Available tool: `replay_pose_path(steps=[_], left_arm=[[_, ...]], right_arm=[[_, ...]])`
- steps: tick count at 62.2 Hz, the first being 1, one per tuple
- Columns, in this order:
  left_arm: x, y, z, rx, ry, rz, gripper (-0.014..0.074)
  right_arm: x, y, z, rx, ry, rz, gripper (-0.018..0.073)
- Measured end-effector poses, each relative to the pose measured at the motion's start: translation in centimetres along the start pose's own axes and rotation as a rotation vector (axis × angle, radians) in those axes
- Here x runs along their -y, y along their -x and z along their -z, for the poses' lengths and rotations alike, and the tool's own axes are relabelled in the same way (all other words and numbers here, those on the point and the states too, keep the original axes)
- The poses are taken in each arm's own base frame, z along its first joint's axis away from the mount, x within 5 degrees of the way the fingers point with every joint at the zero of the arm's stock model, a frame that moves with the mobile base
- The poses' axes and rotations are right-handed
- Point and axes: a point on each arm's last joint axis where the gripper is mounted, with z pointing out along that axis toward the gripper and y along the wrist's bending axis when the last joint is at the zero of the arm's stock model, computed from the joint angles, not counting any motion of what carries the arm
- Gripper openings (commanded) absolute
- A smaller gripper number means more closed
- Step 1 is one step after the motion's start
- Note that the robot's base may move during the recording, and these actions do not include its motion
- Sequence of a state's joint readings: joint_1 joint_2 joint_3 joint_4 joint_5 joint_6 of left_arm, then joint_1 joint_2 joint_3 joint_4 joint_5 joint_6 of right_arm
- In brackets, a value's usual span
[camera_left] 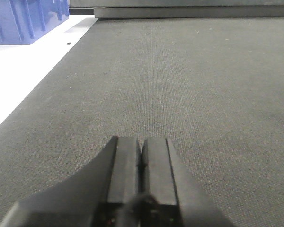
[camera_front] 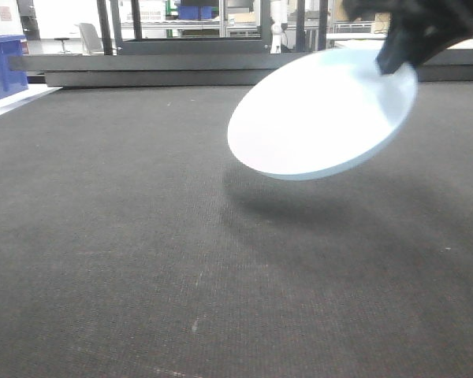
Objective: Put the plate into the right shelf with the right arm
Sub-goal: 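Close the right gripper on the plate rim and lift it up, then drive the base away from the table holding the plate in the right gripper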
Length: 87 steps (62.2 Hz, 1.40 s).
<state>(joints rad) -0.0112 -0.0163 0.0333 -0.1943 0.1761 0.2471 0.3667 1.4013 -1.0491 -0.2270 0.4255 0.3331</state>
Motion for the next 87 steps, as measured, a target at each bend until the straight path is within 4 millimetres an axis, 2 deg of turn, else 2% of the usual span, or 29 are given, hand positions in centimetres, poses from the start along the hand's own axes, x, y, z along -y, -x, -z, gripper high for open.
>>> replay_pose_path(steps=[10, 19, 26, 35, 43, 72, 87], left_arm=[[0.0, 0.0, 0.0, 0.000, 0.000, 0.000, -0.0047], [0.0, 0.0, 0.0, 0.000, 0.000, 0.000, -0.0047], [0.0, 0.0, 0.0, 0.000, 0.000, 0.000, -0.0047], [0.0, 0.0, 0.0, 0.000, 0.000, 0.000, -0.0047], [0.0, 0.0, 0.0, 0.000, 0.000, 0.000, -0.0047], [0.0, 0.0, 0.0, 0.000, 0.000, 0.000, -0.0047], [0.0, 0.0, 0.0, 0.000, 0.000, 0.000, -0.0047]], right_arm=[[-0.1, -3.1, 4.5, 0.081, 0.048, 0.017, 0.0037], [-0.4, -5.6, 7.7, 0.138, 0.095, 0.039, 0.0037], [-0.7, -6.5, 10.7, 0.220, 0.151, 0.058, 0.0037], [-1.1, -6.8, 14.6, 0.350, 0.235, 0.085, 0.0037], [-1.2, -7.1, 17.2, 0.441, 0.296, 0.107, 0.0037], [0.1, -7.2, 22.9, 0.766, 0.396, 0.072, 0.0037], [0.4, -7.3, 23.9, 0.830, 0.411, 0.067, 0.0037]])
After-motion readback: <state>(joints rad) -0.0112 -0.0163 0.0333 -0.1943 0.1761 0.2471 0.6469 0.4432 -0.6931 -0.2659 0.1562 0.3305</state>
